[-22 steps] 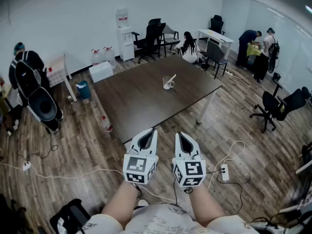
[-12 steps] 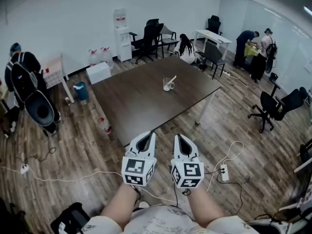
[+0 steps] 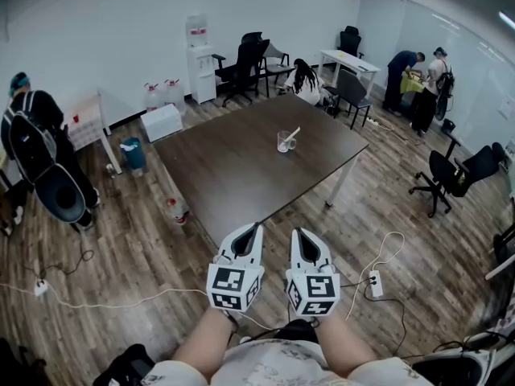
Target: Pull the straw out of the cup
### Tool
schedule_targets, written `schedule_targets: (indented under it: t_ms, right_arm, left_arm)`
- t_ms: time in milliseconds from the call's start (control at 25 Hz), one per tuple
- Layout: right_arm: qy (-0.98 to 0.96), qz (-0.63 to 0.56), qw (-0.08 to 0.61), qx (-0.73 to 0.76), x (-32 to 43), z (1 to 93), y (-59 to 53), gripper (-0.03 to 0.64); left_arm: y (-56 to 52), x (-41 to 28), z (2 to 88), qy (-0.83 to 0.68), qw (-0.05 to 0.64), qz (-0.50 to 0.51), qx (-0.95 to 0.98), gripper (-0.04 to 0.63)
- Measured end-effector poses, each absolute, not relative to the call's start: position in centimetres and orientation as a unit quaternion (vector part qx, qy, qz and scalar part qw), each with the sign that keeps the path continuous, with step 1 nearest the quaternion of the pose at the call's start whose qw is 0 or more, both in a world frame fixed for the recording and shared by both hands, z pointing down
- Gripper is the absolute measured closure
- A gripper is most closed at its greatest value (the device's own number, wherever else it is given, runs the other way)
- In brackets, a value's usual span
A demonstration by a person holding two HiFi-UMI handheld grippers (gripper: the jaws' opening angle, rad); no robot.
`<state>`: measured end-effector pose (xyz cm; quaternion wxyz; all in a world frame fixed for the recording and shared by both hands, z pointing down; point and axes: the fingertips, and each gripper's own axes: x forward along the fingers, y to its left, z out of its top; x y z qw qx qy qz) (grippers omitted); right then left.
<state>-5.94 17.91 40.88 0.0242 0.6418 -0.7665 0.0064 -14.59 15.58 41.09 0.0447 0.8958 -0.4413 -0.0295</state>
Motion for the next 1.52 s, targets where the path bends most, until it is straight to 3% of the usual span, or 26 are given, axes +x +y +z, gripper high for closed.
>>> schedule_targets:
  t_ms: [600,1520]
  right_arm:
    - [-0.748,0.024,-0.003,0.663,-3.7,41.2,10.1,0.602]
    - [-0.763,0.061,0.000,0.643,11.9,43.6,-19.3,0.602]
  left_arm:
    - [7.9,-15.6,42.4,-0.470,0.046,-0.011,0.881,0.595]
    - [-20.5,1.1,44.2,-0.467,0.063,0.021,0.882,0.595]
